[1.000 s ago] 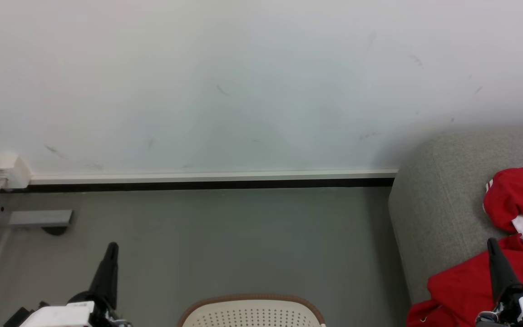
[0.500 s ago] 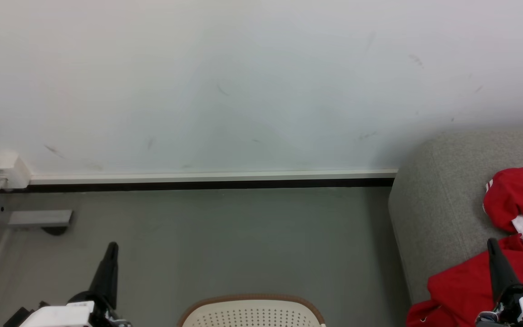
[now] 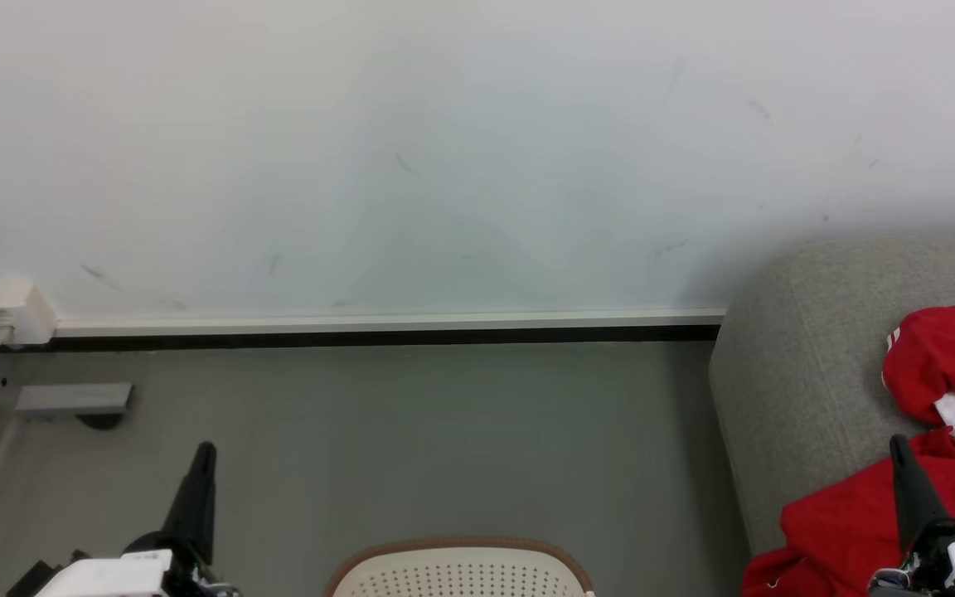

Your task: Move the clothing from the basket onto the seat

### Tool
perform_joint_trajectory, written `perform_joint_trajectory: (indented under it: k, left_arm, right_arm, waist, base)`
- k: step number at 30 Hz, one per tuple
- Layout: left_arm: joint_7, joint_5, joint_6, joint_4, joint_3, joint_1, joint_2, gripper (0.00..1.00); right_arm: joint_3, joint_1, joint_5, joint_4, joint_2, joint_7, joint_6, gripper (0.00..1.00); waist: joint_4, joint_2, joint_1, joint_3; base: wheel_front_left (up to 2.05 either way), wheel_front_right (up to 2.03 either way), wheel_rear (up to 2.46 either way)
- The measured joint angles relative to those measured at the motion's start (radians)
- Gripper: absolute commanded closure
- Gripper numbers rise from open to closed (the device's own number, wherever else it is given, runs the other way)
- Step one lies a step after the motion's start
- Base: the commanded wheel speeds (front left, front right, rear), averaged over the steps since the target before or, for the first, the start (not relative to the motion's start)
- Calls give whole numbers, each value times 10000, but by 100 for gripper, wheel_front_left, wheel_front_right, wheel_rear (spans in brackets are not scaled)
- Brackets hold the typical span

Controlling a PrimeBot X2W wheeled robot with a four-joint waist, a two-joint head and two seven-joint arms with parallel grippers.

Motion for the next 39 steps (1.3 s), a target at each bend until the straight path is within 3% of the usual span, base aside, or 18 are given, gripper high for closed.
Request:
perform_joint_trajectory:
  k: [39]
  left_arm:
    - [0, -2, 0, 0, 0, -1, 0, 100]
  right_arm:
    - [0, 2, 2, -2, 0, 0, 0, 100]
  waist:
    - [0, 0, 0, 0]
  base:
    - [0, 0, 0]
